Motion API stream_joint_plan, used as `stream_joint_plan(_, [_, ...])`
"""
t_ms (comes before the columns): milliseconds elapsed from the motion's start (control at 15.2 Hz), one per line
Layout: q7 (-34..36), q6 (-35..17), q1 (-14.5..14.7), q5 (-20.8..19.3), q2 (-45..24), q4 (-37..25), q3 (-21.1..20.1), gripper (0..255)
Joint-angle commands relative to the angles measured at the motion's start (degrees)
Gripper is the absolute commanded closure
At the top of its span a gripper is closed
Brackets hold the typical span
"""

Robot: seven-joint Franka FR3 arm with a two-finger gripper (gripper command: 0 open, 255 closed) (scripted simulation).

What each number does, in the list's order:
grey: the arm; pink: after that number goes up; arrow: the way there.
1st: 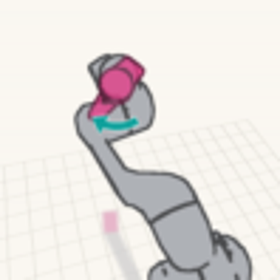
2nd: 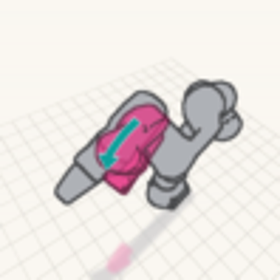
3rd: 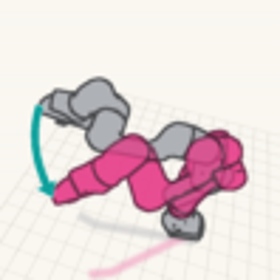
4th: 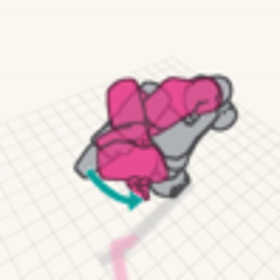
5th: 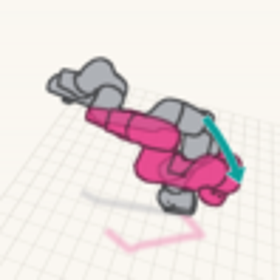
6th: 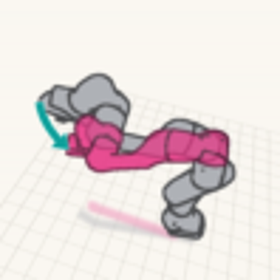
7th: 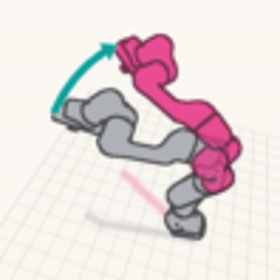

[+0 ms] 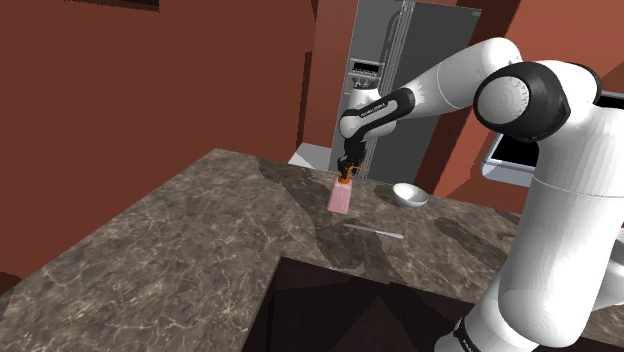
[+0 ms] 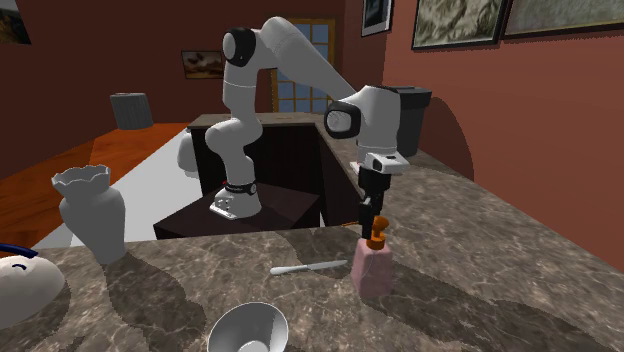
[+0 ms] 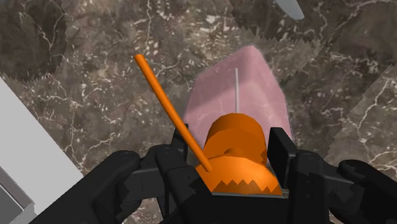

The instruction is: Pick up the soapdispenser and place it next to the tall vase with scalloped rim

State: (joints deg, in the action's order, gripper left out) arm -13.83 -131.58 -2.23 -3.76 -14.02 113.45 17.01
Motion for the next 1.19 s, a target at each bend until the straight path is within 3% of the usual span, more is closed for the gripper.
stream_joint_plan(0, [0.00,0.01,0.00,0.00,-0.01,0.01,0.00,255])
stream_joint_plan(1122, [-0.16,10.48,0.48,-1.09,4.85,-5.77,0.27,255])
